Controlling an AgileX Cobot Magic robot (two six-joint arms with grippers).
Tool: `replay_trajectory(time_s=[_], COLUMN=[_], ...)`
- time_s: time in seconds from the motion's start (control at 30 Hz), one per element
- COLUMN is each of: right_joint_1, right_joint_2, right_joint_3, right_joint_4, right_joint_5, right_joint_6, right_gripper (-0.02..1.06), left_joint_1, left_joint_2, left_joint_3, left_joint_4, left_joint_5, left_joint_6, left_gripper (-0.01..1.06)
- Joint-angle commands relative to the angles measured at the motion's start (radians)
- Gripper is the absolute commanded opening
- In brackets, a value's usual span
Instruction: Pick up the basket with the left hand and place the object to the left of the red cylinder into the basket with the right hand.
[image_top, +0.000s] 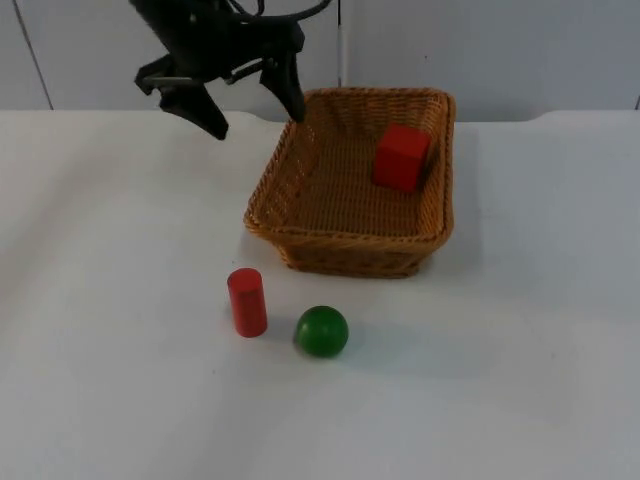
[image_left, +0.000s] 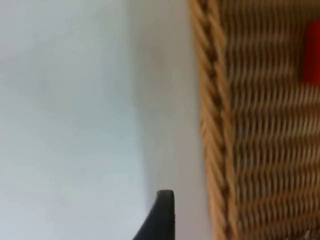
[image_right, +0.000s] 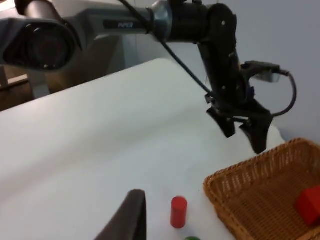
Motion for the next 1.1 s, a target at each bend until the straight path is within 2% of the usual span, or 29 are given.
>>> replay_trajectory(time_s=[0.0, 0.13, 0.23, 0.27, 0.4, 0.43, 0.6, 0.63, 0.77, 0.8, 0.87, 0.93, 0.97, 1.07], right_joint_1=[-0.005, -0.005, -0.005, -0.005, -0.005, -0.005, -0.005, -0.005, -0.005, -0.005, -0.005, -0.005, -0.005, -0.005], right_joint_2=[-0.005, -0.008, -0.023, -0.023, -0.055, -0.055, -0.115, -0.115, -0.172, -0.172, -0.204, -0.248, -0.248, -0.331], right_joint_3=[0.001, 0.001, 0.001, 0.001, 0.001, 0.001, 0.001, 0.001, 0.001, 0.001, 0.017, 0.057, 0.057, 0.144], right_joint_4=[-0.01, -0.01, -0.015, -0.015, -0.02, -0.02, -0.03, -0.03, -0.03, -0.03, -0.033, -0.033, -0.033, -0.053], right_joint_5=[-0.041, -0.092, -0.098, -0.098, -0.101, -0.101, -0.045, -0.045, 0.065, 0.065, 0.11, 0.115, 0.115, 0.116], right_joint_6=[-0.001, -0.001, -0.001, -0.001, -0.001, -0.001, -0.001, -0.001, -0.001, -0.001, -0.001, -0.001, -0.001, 0.033], right_gripper=[1.05, 1.05, 1.05, 1.05, 1.05, 1.05, 1.05, 1.05, 1.05, 1.05, 1.05, 1.05, 1.05, 1.05], left_joint_1=[-0.001, -0.001, -0.001, -0.001, -0.01, -0.01, -0.01, -0.01, -0.01, -0.01, -0.01, -0.01, -0.01, -0.01], left_joint_2=[-0.034, -0.093, -0.188, -0.188, -0.37, -0.37, -0.698, -0.698, -1.009, -1.009, -1.164, -1.331, -1.331, -1.586], left_joint_3=[-0.003, 0.046, 0.175, 0.175, 0.487, 0.487, 0.862, 0.862, 1.078, 1.078, 1.19, 1.292, 1.292, 1.43], left_joint_4=[0.036, 0.07, 0.071, 0.071, 0.069, 0.069, 0.006, 0.006, 0.012, 0.012, 0.016, 0.029, 0.029, 0.056], left_joint_5=[0.032, 0.051, -0.01, -0.01, -0.163, -0.163, -0.389, -0.389, -0.489, -0.489, -0.543, -0.602, -0.602, -0.628], left_joint_6=[-0.01, -0.021, -0.01, -0.01, 0.032, 0.032, 0.098, 0.098, 0.116, 0.116, 0.116, 0.116, 0.116, 0.116], left_gripper=[0.83, 0.83, 0.83, 0.83, 0.83, 0.83, 0.83, 0.83, 0.83, 0.83, 0.83, 0.83, 0.83, 0.83])
